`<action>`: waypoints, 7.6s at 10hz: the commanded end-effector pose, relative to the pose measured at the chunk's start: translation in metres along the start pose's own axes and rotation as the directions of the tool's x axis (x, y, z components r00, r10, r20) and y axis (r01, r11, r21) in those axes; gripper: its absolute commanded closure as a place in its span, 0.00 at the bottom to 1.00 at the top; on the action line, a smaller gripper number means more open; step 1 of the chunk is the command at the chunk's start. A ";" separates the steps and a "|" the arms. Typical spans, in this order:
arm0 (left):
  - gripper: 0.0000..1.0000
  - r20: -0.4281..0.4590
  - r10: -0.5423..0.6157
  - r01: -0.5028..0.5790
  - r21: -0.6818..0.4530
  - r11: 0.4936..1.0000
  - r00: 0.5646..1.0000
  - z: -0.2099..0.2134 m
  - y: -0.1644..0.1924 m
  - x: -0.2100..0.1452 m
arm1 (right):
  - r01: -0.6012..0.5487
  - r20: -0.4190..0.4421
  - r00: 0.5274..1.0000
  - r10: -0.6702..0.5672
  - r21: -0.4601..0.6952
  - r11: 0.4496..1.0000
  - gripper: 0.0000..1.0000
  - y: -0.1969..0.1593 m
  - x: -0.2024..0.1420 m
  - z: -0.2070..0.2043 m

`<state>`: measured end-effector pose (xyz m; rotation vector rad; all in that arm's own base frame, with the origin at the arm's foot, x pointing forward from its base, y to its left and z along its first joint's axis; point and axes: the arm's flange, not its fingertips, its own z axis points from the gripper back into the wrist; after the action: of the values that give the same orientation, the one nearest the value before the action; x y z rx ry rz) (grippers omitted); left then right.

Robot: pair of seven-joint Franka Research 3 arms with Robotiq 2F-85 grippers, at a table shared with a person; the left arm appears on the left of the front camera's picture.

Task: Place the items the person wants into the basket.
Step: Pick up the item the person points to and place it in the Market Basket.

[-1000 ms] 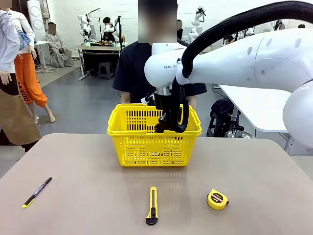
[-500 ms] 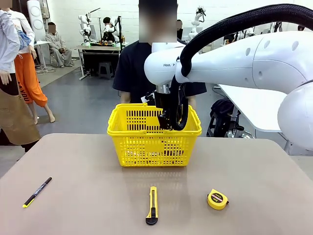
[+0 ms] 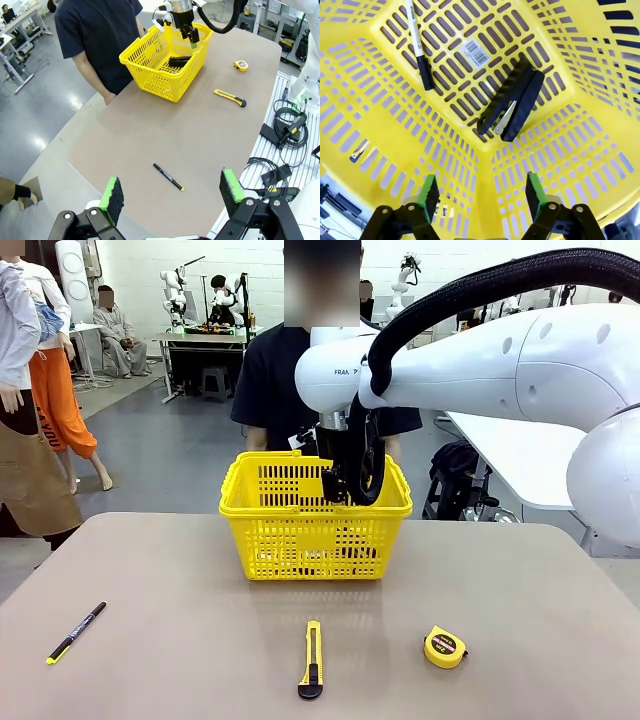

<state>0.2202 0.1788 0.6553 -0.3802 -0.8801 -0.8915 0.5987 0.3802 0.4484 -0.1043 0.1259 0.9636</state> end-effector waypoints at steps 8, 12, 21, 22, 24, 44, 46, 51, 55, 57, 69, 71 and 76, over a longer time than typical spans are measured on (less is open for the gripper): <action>0.00 0.010 -0.007 0.007 -0.005 1.000 1.000 0.001 0.001 0.000 | 0.183 0.190 0.967 -0.168 -0.066 0.981 0.00 0.015 -0.129 0.064; 0.00 0.010 -0.007 0.007 -0.005 1.000 1.000 0.001 0.001 0.000 | 0.461 0.190 0.874 -0.447 -0.034 0.887 0.00 0.027 -0.292 0.061; 0.00 0.010 -0.007 0.007 -0.005 1.000 1.000 0.001 0.001 0.000 | 0.564 0.226 0.793 -0.565 0.074 0.822 0.00 0.012 -0.358 0.053; 0.00 0.010 -0.007 0.007 -0.005 1.000 1.000 0.001 0.001 0.000 | 0.564 0.226 0.793 -0.565 0.074 0.822 0.00 0.012 -0.358 0.053; 0.00 0.010 -0.007 0.007 -0.005 1.000 1.000 0.001 0.001 0.000 | 0.564 0.226 0.793 -0.565 0.074 0.822 0.00 0.012 -0.358 0.053; 0.00 0.010 -0.007 0.007 -0.005 1.000 1.000 0.001 0.001 0.000 | -0.244 0.889 0.458 -0.028 0.156 0.957 0.00 -0.108 -0.665 0.066; 0.00 0.010 -0.007 0.007 -0.005 1.000 1.000 0.001 0.001 0.000 | -0.196 0.880 0.471 -0.061 0.172 0.965 0.00 -0.094 -0.665 0.062; 0.00 0.010 -0.007 0.007 -0.005 1.000 1.000 0.001 0.001 0.000 | -0.224 0.877 0.479 -0.043 0.170 0.960 0.00 -0.103 -0.673 0.062; 0.00 0.010 -0.007 0.007 -0.005 1.000 1.000 0.001 0.001 0.000 | -0.224 0.877 0.479 -0.043 0.170 0.960 0.00 -0.103 -0.673 0.062; 0.00 0.010 -0.007 0.007 -0.005 1.000 1.000 0.001 0.001 0.000 | -0.224 0.877 0.479 -0.043 0.170 0.960 0.00 -0.103 -0.673 0.062; 0.00 0.010 -0.007 0.007 -0.005 1.000 1.000 0.001 0.001 0.000 | -0.224 0.877 0.479 -0.043 0.170 0.960 0.00 -0.103 -0.673 0.062; 0.00 0.010 -0.007 0.007 -0.005 1.000 1.000 0.001 0.001 0.000 | -0.224 0.877 0.479 -0.043 0.170 0.960 0.00 -0.103 -0.673 0.062; 0.00 0.010 -0.007 0.007 -0.005 1.000 1.000 0.001 0.001 0.000 | -0.052 0.566 0.813 -0.134 0.301 0.952 0.00 -0.053 -0.516 0.041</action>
<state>0.2202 0.1790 0.6554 -0.3799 -0.8801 -0.8909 0.3424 -0.1051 0.5881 0.5091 -0.4094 0.9578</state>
